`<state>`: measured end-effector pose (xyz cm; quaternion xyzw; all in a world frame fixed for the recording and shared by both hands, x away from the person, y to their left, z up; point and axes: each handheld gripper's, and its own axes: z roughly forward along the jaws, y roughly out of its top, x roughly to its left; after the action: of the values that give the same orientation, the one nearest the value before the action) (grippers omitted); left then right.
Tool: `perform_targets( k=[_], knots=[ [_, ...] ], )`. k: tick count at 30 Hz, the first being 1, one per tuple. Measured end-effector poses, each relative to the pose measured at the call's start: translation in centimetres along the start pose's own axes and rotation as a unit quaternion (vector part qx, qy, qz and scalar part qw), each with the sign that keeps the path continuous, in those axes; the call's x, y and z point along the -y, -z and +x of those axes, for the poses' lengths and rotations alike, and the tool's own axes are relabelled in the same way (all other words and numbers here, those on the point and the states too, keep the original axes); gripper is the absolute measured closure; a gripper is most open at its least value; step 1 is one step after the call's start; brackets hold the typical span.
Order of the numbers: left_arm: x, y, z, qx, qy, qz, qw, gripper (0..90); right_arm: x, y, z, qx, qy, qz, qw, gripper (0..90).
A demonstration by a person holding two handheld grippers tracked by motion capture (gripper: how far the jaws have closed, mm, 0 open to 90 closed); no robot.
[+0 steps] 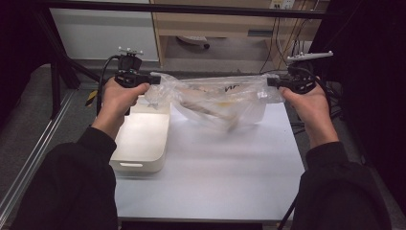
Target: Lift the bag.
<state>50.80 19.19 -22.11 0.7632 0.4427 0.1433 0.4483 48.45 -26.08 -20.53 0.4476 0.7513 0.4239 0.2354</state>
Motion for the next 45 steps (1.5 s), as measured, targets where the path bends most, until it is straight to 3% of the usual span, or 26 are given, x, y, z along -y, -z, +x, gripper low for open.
perform_targets(
  k=[11, 21, 24, 32, 36, 45],
  knots=[
    [4.6, 0.0, -1.8, 0.035, -0.022, 0.023, 0.9989, 90.0, 3.6, -0.1, -0.1, -0.004, 0.002, 0.025, 0.9997, 90.0],
    [8.7, 0.1, -3.8, 0.039, -0.053, 0.039, 0.9970, 90.0, 7.8, 0.0, 0.4, -0.015, -0.006, 0.025, 0.9996, 90.0],
    [10.3, 0.1, -4.2, 0.051, -0.047, 0.041, 0.9968, 90.0, 9.3, 0.2, 0.8, -0.022, -0.008, 0.025, 0.9994, 90.0],
    [14.5, 0.2, -6.3, 0.067, -0.055, 0.048, 0.9951, 90.0, 13.7, 0.1, 1.6, -0.036, -0.019, 0.041, 0.9984, 90.0],
    [16.0, 0.2, -7.0, 0.079, -0.050, 0.046, 0.9945, 90.0, 15.6, 0.3, 1.7, -0.036, -0.026, 0.048, 0.9978, 90.0],
    [20.3, -0.2, -9.6, 0.084, -0.060, 0.055, 0.9931, 90.0, 20.0, 0.9, 1.9, -0.030, -0.038, 0.057, 0.9972, 90.0]
  ],
)
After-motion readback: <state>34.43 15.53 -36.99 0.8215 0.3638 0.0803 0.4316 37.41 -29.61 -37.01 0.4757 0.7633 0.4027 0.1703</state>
